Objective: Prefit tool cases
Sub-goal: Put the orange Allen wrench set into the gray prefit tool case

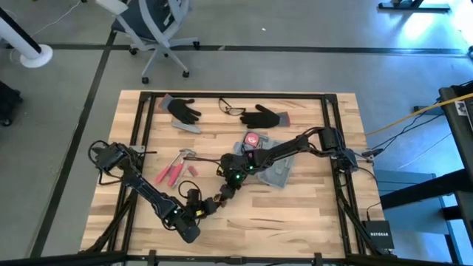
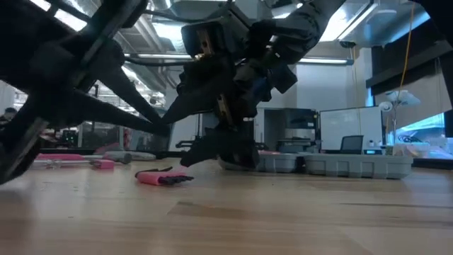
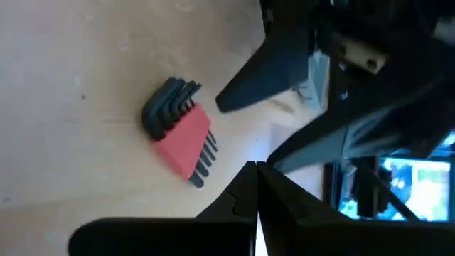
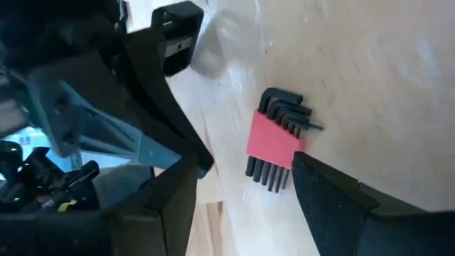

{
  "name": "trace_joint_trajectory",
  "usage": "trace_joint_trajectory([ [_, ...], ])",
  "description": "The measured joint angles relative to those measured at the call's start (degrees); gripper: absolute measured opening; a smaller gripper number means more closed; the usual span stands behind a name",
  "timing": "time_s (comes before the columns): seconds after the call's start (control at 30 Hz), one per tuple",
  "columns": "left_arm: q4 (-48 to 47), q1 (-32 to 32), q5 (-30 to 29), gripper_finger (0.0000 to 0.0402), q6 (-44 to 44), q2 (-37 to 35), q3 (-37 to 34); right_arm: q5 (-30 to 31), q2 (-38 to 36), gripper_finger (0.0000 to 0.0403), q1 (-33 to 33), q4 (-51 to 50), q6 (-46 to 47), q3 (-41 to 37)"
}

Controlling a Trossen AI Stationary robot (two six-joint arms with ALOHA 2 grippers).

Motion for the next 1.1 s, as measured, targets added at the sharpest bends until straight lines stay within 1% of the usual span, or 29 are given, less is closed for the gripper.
trace_joint_trajectory([
  [0.03, -0.5, 0.0, 2.0, 0.0, 1.3, -0.2, 0.0, -0.9, 0.0, 0.022, -0.4, 0.1, 0.0, 0.0],
  [0.1, -1.7, -0.6, 8.3, 0.0, 1.3, -0.8, 0.1, -2.2, 0.0, 0.022, -0.8, 0.2, 0.1, 0.0],
  [0.23, -7.8, -2.4, 13.8, 0.0, 0.4, -3.0, 0.0, -4.0, -0.1, 0.022, -1.8, 0.3, 0.1, 0.0],
  [0.33, -15.4, -1.5, 17.8, 0.0, 0.8, -5.8, 0.3, -3.8, -1.0, 0.022, -2.0, 0.0, -1.2, 0.0],
  [0.4, -20.3, -0.5, 19.6, 0.0, 2.3, -6.9, 1.5, -2.4, -2.3, 0.022, -2.0, -0.4, -2.7, 0.0],
  [0.47, -24.3, 0.5, 22.0, 0.0, 5.2, -7.1, 3.0, 1.2, -3.7, 0.022, -2.0, -1.4, -3.1, 0.1],
  [0.5, -25.2, 1.0, 22.8, 0.0, 7.1, -7.0, 3.6, 3.2, -4.3, 0.022, -2.0, -2.2, -3.1, 0.1],
  [0.57, -23.5, 2.1, 23.5, 0.0, 10.5, -6.5, 4.4, 7.3, -5.5, 0.0212, -1.2, -4.8, -3.1, 0.1],
  [0.63, -23.6, 3.2, 23.3, 0.0, 11.6, -5.8, 4.4, 10.8, -6.6, 0.0193, -0.1, -8.2, -4.1, 0.1],
  [0.7, -25.1, 3.8, 22.9, 0.0, 11.6, -5.1, 4.3, 12.9, -7.1, 0.0162, 1.7, -11.8, -5.2, 0.2],
  [0.77, -25.8, 4.2, 23.0, 0.0, 11.3, -4.9, 4.3, 13.9, -7.2, 0.0115, 3.4, -14.9, -6.6, 0.1],
  [0.83, -26.0, 4.3, 23.0, 0.0, 10.5, -4.9, 4.1, 14.5, -7.4, 0.0049, 5.2, -16.5, -7.3, 0.1],
  [0.87, -25.8, 4.4, 22.9, 0.0, 10.3, -4.9, 3.8, 15.2, -7.5, 0.0025, 6.2, -16.5, -7.3, 0.1],
  [0.9, -25.9, 4.5, 22.5, 0.0, 10.3, -4.9, 3.4, 15.7, -7.6, 0.0015, 7.2, -16.4, -7.2, 0.1],
  [0.93, -26.0, 4.6, 22.4, 0.0, 10.3, -4.9, 3.1, 16.7, -7.6, 0.0014, 8.2, -16.2, -6.3, 0.1],
  [1.0, -24.9, 4.8, 22.4, 0.0, 10.3, -4.9, 2.4, 20.1, -7.6, 0.0007, 10.3, -15.7, -3.8, 0.1],
  [1.1, -22.6, 5.4, 22.2, 0.0, 11.5, -4.9, 1.0, 29.1, -7.6, 0.0002, 12.9, -14.7, 1.0, 0.1],
])
